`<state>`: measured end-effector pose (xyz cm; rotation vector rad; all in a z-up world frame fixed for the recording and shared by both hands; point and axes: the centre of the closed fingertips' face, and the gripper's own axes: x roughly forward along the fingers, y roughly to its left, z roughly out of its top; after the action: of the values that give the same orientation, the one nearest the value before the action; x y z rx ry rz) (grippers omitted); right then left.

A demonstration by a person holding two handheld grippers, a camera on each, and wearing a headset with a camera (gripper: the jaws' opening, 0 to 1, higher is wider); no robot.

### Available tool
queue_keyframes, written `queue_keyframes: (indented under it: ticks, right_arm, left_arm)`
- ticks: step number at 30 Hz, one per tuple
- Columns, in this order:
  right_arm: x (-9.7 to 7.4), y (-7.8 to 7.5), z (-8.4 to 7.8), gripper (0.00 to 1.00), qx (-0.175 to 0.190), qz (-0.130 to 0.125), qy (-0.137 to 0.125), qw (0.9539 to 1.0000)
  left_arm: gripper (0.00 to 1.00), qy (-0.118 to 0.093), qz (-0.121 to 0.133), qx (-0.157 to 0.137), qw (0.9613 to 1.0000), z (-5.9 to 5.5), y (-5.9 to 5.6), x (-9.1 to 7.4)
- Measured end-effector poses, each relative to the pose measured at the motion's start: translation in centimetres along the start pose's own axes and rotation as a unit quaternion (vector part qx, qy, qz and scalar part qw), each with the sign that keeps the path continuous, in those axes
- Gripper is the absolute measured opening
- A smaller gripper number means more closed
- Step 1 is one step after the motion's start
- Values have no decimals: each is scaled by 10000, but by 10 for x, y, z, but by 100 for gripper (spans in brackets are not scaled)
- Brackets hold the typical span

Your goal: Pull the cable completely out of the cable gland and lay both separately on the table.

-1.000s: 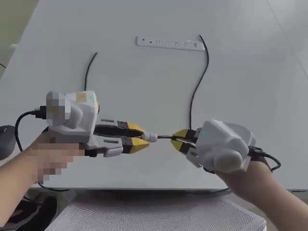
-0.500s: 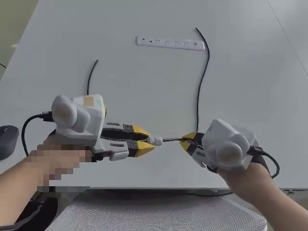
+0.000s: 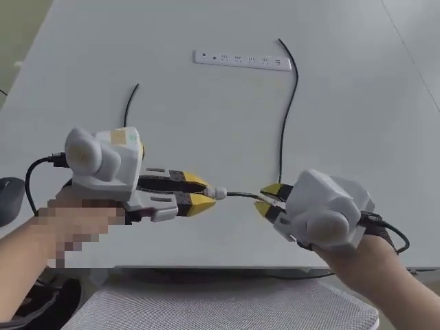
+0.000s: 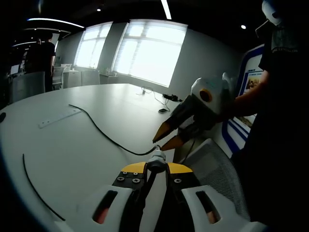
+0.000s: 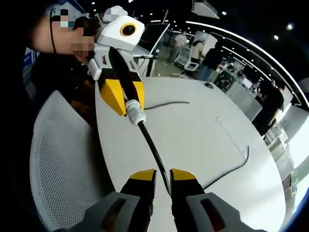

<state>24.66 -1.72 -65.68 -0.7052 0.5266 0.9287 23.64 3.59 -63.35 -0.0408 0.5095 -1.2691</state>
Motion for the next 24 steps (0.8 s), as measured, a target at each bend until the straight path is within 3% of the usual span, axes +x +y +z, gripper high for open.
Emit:
queue_keyframes:
  ticks: [2,7,9,21,24]
  right_arm:
    - [-2,3,16,8,-372,-102,-46,9992]
    - [2,16,39,5,-641,-60,-215,9977]
    - [5,19,36,6,-982,-94,5,9951]
    - [11,12,39,1,-945,-377,-132,9947]
    - [10,9,39,0,-764,-467,-197,9958]
  left_arm:
    - [15,-25,20,-4,10000,1,0,0]
    - [15,-21,-9,22,10000,2,-1,1]
    - [15,-18,-20,15,10000,3,-2,1]
    - [15,-9,-5,17,10000,5,1,0]
    - [15,-37,8,8,10000,7,3,1]
